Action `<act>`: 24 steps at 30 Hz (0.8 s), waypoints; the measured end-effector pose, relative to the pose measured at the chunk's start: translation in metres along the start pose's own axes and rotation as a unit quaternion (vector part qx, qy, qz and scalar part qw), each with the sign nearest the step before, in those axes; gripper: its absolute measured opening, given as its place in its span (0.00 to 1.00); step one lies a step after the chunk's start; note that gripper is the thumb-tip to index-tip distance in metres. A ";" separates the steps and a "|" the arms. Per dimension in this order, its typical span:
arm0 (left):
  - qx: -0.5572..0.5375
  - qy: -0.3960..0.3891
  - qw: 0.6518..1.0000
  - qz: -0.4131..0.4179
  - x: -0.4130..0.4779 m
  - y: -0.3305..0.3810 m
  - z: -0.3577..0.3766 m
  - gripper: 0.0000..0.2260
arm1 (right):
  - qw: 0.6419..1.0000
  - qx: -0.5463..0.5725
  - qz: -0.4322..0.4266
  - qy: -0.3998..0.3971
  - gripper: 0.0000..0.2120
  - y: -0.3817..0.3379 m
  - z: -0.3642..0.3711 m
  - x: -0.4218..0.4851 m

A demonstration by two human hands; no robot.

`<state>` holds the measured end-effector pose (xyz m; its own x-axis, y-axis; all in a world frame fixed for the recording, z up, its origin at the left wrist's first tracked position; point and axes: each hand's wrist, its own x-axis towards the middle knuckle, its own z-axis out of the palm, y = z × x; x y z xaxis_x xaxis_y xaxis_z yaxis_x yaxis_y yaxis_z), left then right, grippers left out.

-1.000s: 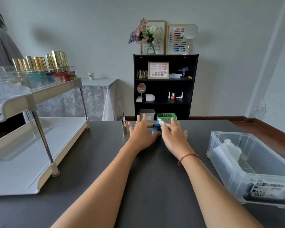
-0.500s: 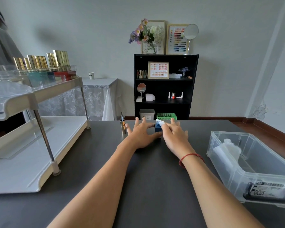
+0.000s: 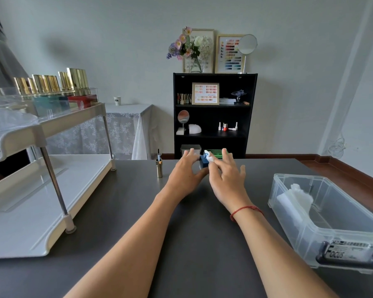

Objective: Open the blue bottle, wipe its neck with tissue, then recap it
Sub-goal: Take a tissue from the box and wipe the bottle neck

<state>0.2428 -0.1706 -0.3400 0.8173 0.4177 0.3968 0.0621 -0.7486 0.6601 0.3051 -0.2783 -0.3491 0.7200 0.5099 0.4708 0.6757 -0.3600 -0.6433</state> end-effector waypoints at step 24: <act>0.019 0.034 0.999 -0.001 0.005 -0.001 0.005 0.21 | 1.000 0.012 0.000 0.013 0.19 0.000 0.001 0.000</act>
<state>0.2494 -0.1702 -0.3423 0.7766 0.4526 0.4382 0.0871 -0.7660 0.6369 0.3047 -0.2778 -0.3500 0.7238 0.4896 0.4861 0.6721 -0.3410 -0.6573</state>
